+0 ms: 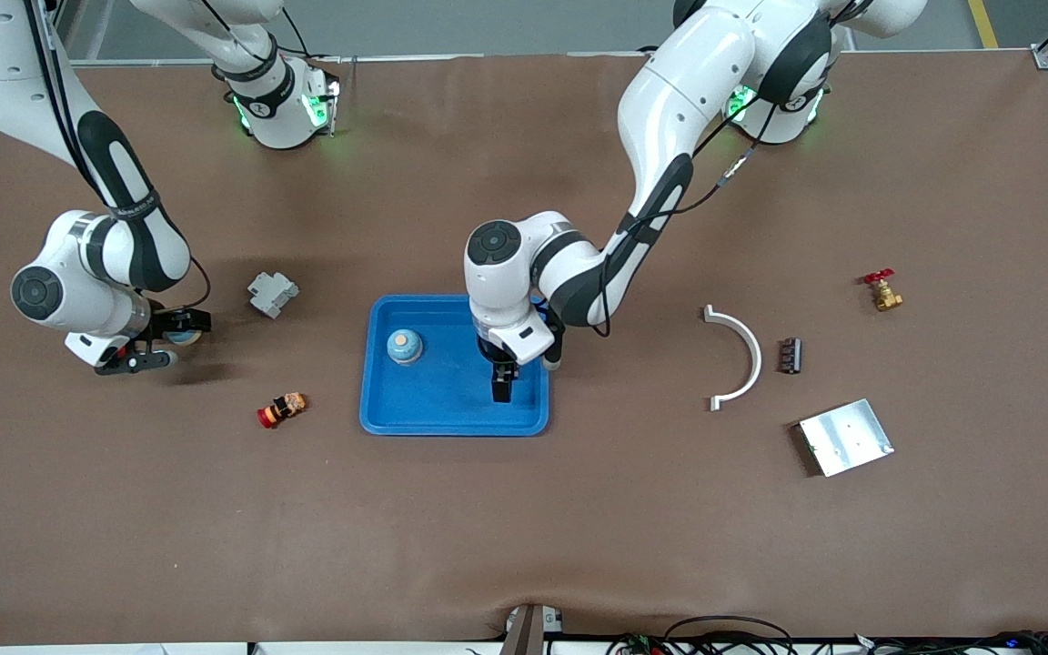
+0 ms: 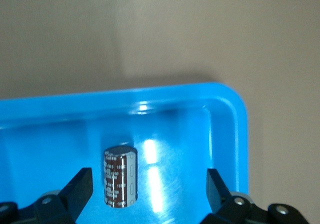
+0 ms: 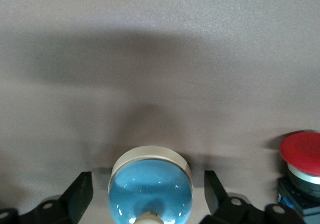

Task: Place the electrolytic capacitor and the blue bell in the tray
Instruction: 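Release the capacitor and raise the left gripper while the right gripper lifts the bell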

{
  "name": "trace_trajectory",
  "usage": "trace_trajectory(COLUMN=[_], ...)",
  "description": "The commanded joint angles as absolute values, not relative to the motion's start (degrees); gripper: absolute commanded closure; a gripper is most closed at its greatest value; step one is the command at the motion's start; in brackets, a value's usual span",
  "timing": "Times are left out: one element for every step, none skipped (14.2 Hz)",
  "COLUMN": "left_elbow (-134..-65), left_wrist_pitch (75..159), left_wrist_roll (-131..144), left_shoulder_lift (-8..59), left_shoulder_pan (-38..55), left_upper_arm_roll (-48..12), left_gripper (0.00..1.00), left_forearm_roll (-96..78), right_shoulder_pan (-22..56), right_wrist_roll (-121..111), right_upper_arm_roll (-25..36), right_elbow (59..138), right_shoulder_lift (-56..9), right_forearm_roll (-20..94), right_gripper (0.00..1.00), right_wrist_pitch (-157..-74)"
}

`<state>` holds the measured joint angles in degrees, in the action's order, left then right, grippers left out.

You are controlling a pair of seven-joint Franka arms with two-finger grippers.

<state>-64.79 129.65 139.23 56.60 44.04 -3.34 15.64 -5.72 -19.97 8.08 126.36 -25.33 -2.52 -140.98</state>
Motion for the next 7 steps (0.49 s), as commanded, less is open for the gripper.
trace_trajectory(left_elbow=[-65.7,-65.8,-66.4,-66.6,-66.6,-66.8,-67.1], left_wrist_pitch=[124.2,122.8,121.0,118.5,115.8,113.4,111.7], left_wrist_roll=[129.2,123.9,118.9,114.1,110.7,107.8,105.1], left_shoulder_lift=[53.0,52.0,50.9,49.4,48.4,47.3,46.2], left_shoulder_pan=[42.3,41.7,41.1,40.3,39.9,39.4,38.9], left_upper_arm_roll=[-3.0,-3.0,-2.9,-2.8,-2.7,-2.8,-2.8], left_gripper=[0.0,0.0,0.0,0.0,0.0,0.0,0.0], left_forearm_roll=[10.5,8.3,5.9,4.7,4.2,4.1,4.1], right_shoulder_pan=[-5.8,-5.8,-5.6,-5.6,-5.5,-5.2,-4.7], right_wrist_roll=[-21.2,-21.2,-21.2,-21.2,-21.1,-21.1,-21.0], right_upper_arm_roll=[8.3,8.3,8.3,8.3,8.1,8.1,7.9], right_elbow=[126.4,126.3,126.2,125.7,124.8,123.1,121.0], right_shoulder_lift=[-25.1,-25.0,-24.8,-24.5,-24.0,-23.3,-23.0], right_forearm_roll=[-2.2,-2.1,-2.0,-2.0,-1.8,-1.8,-1.7], right_gripper=[0.21,0.29,0.39,0.46,0.54,0.58,0.62], right_wrist_pitch=[-140.8,-140.7,-140.0,-138.5,-136.0,-133.3,-130.4])
